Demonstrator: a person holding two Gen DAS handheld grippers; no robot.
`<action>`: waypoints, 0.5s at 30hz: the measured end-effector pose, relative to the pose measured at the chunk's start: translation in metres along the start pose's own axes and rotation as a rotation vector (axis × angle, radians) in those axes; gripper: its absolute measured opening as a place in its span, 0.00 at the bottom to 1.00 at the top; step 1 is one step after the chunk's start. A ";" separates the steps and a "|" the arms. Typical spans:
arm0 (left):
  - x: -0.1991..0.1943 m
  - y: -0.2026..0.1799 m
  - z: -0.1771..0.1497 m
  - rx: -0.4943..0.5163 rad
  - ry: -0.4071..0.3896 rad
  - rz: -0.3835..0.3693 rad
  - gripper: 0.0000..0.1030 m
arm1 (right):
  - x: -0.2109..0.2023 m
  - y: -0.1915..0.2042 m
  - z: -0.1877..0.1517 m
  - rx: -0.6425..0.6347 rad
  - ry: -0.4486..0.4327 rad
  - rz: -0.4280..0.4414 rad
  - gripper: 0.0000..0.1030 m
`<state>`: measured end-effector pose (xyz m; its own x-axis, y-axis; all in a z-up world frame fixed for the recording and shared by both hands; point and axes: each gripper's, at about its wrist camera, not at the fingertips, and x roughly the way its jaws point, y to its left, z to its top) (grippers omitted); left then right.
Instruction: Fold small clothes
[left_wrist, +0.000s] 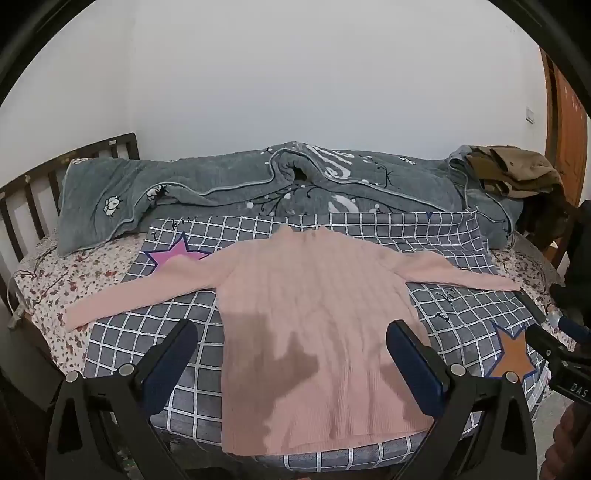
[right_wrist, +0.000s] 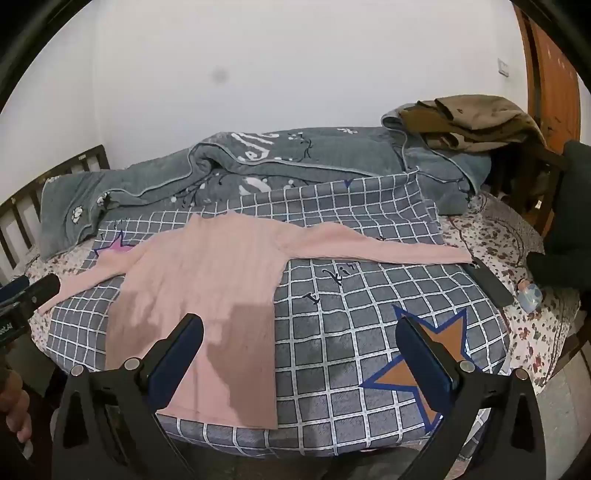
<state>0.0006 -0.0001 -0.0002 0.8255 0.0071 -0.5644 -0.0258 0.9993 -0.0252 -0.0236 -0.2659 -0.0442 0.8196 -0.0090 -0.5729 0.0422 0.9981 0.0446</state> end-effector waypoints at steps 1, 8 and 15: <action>0.001 0.000 0.000 0.004 0.002 0.002 1.00 | 0.000 0.000 -0.002 -0.003 -0.004 -0.002 0.99; -0.006 0.003 0.000 0.002 -0.022 -0.020 1.00 | 0.000 0.000 0.002 -0.001 0.017 0.002 0.99; -0.007 -0.001 0.004 0.008 -0.010 0.005 1.00 | -0.008 0.008 -0.002 -0.018 -0.004 0.002 0.99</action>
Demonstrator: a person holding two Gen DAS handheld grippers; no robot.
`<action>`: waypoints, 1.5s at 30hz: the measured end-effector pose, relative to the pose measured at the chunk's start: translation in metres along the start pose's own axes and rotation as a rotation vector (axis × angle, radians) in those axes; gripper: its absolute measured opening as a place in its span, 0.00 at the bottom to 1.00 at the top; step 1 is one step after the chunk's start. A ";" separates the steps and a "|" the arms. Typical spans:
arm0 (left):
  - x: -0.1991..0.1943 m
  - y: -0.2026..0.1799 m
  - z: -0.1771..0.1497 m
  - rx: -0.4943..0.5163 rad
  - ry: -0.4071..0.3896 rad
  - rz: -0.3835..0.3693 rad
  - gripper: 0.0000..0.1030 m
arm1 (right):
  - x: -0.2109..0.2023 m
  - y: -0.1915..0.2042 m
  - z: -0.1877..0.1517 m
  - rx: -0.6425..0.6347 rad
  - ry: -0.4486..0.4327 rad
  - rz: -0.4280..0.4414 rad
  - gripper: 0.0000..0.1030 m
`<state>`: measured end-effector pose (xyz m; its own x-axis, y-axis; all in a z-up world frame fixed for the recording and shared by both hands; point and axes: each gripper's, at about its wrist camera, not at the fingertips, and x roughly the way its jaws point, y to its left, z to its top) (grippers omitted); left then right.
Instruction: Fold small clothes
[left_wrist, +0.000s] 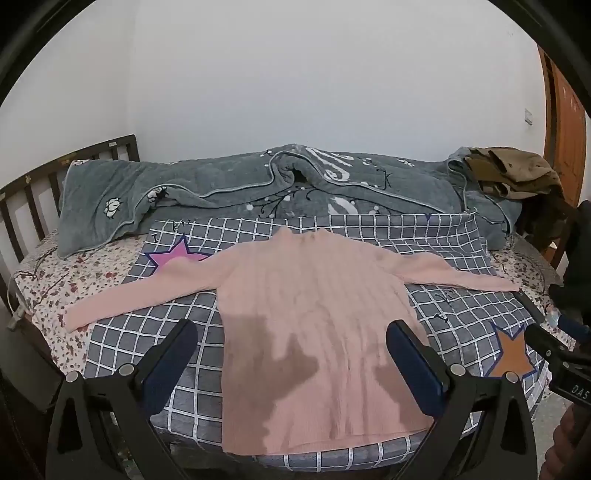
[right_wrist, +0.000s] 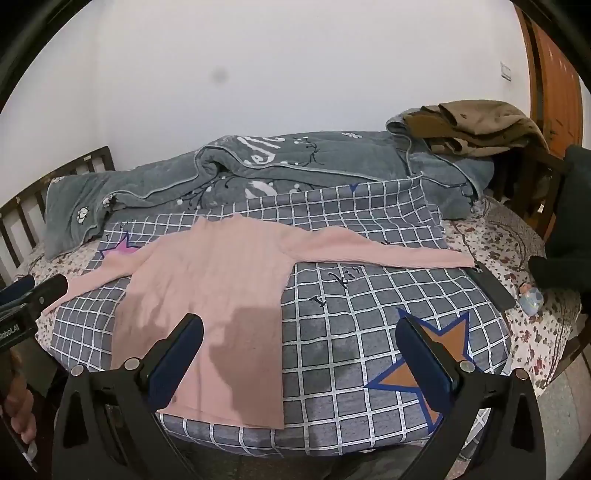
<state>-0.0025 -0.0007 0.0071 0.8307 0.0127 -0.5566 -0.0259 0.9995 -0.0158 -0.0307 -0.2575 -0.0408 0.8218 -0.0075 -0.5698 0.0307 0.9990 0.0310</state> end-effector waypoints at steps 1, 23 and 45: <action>0.000 0.000 0.000 0.002 0.000 0.001 1.00 | 0.000 0.000 0.000 0.000 0.000 0.002 0.99; -0.004 -0.001 -0.005 0.012 -0.007 -0.002 1.00 | 0.000 0.000 -0.002 0.013 0.003 0.019 0.99; -0.005 0.000 -0.004 0.009 -0.005 -0.005 1.00 | -0.003 0.002 -0.002 0.008 -0.004 0.023 0.99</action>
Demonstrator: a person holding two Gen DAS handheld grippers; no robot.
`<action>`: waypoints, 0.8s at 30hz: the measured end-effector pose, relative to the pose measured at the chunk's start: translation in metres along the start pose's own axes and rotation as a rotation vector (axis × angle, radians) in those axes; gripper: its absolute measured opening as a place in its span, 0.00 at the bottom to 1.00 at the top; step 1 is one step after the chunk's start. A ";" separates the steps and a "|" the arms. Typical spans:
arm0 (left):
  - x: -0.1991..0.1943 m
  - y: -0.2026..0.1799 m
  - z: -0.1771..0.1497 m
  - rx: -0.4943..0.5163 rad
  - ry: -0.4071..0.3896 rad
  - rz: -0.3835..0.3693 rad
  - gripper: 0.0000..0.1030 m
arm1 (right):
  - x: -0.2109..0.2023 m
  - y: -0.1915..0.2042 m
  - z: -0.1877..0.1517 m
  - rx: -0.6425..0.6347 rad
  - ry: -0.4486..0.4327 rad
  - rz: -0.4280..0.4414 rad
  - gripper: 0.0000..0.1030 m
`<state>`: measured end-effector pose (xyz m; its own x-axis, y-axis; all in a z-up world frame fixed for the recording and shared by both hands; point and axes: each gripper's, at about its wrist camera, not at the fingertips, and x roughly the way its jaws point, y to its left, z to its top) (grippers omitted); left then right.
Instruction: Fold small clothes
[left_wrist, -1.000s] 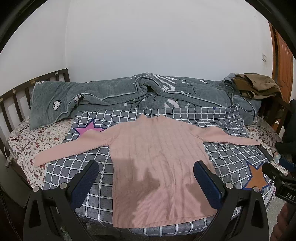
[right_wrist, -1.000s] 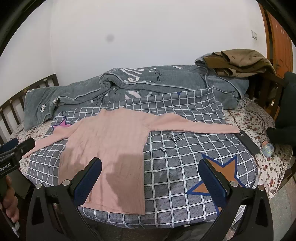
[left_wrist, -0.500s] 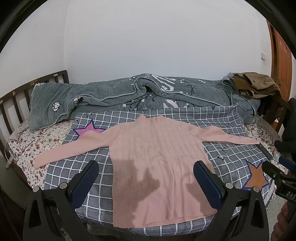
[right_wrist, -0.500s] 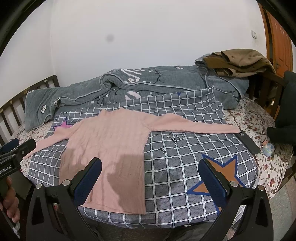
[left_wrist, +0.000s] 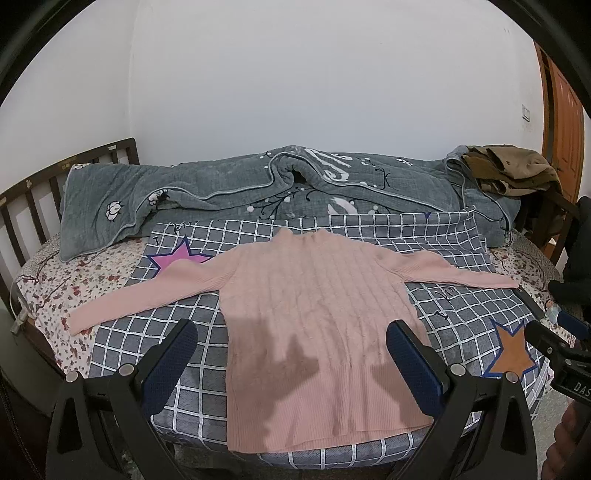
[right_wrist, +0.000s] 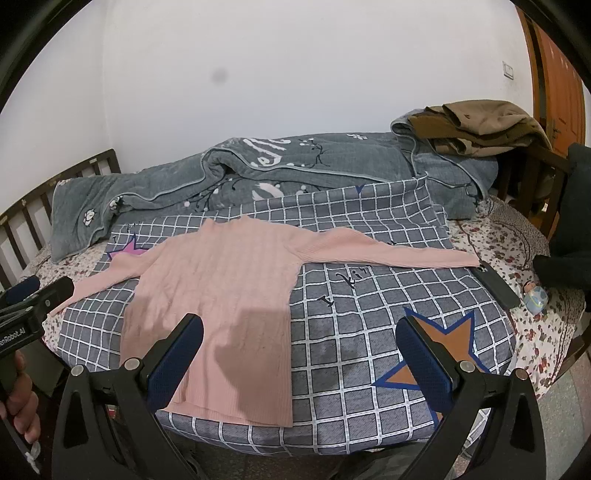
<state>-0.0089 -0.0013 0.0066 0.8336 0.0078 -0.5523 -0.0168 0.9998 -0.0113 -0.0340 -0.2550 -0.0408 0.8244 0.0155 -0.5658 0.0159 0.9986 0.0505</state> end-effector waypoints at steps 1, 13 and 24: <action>-0.001 0.000 0.000 0.000 0.000 0.000 1.00 | 0.000 0.000 0.000 0.000 -0.001 0.000 0.99; -0.001 0.003 0.002 0.002 0.002 0.006 1.00 | -0.002 0.001 0.000 0.001 -0.002 0.001 0.99; -0.002 0.006 0.004 0.006 -0.004 0.011 1.00 | -0.004 0.002 -0.001 -0.002 -0.004 0.003 0.99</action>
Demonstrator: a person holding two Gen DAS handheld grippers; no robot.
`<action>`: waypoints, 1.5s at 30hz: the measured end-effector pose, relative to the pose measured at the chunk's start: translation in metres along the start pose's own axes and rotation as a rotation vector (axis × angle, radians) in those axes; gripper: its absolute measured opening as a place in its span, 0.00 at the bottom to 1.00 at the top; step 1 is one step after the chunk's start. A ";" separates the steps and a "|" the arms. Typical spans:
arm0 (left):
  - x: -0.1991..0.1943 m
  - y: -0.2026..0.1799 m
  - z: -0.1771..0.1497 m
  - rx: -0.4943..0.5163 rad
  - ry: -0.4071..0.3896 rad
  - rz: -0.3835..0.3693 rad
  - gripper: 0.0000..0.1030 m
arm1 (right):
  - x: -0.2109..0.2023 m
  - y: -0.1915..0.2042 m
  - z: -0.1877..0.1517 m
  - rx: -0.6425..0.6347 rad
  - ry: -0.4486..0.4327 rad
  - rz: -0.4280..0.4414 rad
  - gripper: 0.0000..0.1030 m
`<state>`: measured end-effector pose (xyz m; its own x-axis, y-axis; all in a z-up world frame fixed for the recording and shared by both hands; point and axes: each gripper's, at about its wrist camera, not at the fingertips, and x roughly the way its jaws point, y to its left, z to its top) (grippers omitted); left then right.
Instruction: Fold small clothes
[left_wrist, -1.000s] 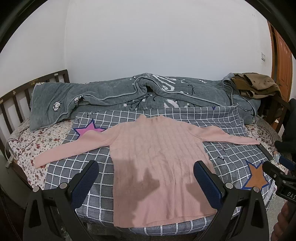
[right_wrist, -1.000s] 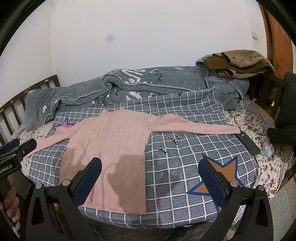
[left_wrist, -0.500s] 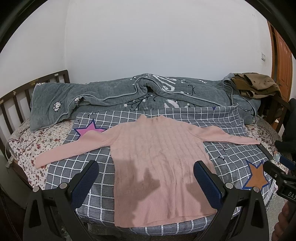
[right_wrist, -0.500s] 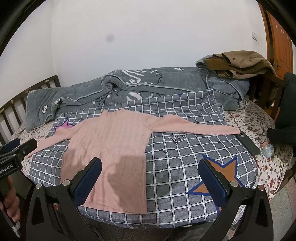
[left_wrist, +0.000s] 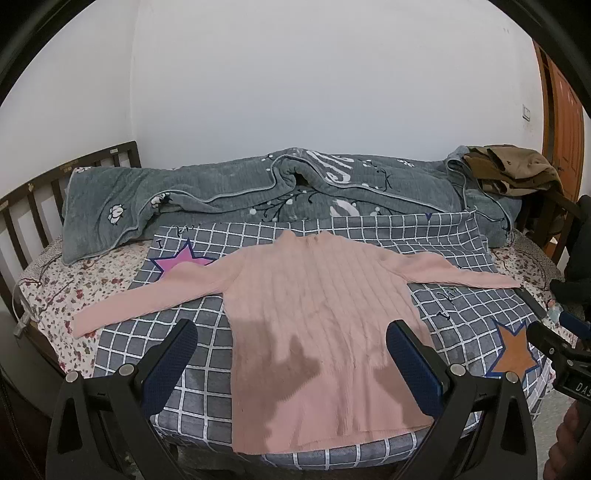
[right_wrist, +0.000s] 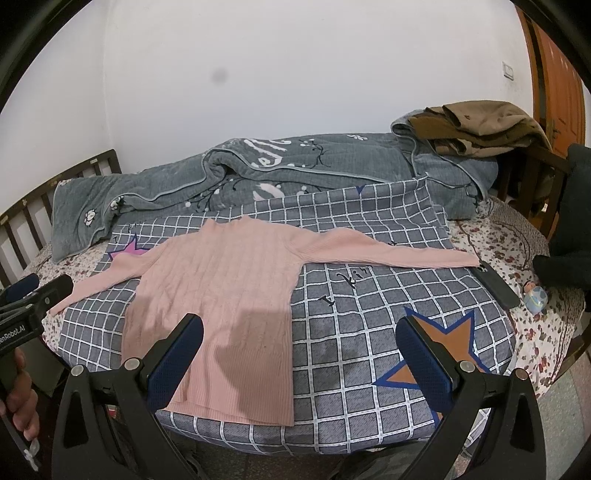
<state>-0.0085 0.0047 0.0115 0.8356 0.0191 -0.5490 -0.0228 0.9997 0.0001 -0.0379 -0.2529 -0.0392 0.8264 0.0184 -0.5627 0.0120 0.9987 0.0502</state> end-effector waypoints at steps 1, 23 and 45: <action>0.000 0.001 0.000 -0.001 -0.001 0.000 1.00 | 0.000 0.000 0.000 -0.001 0.000 0.000 0.99; 0.022 0.024 -0.009 -0.017 0.001 0.059 1.00 | 0.008 0.011 0.006 -0.024 0.008 -0.002 0.99; 0.174 0.240 -0.063 -0.336 0.212 0.155 0.95 | 0.122 0.092 -0.003 -0.144 0.009 0.020 0.99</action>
<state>0.0973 0.2472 -0.1370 0.6773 0.1311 -0.7239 -0.3465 0.9248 -0.1568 0.0622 -0.1582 -0.1054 0.8206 0.0385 -0.5702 -0.0862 0.9947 -0.0569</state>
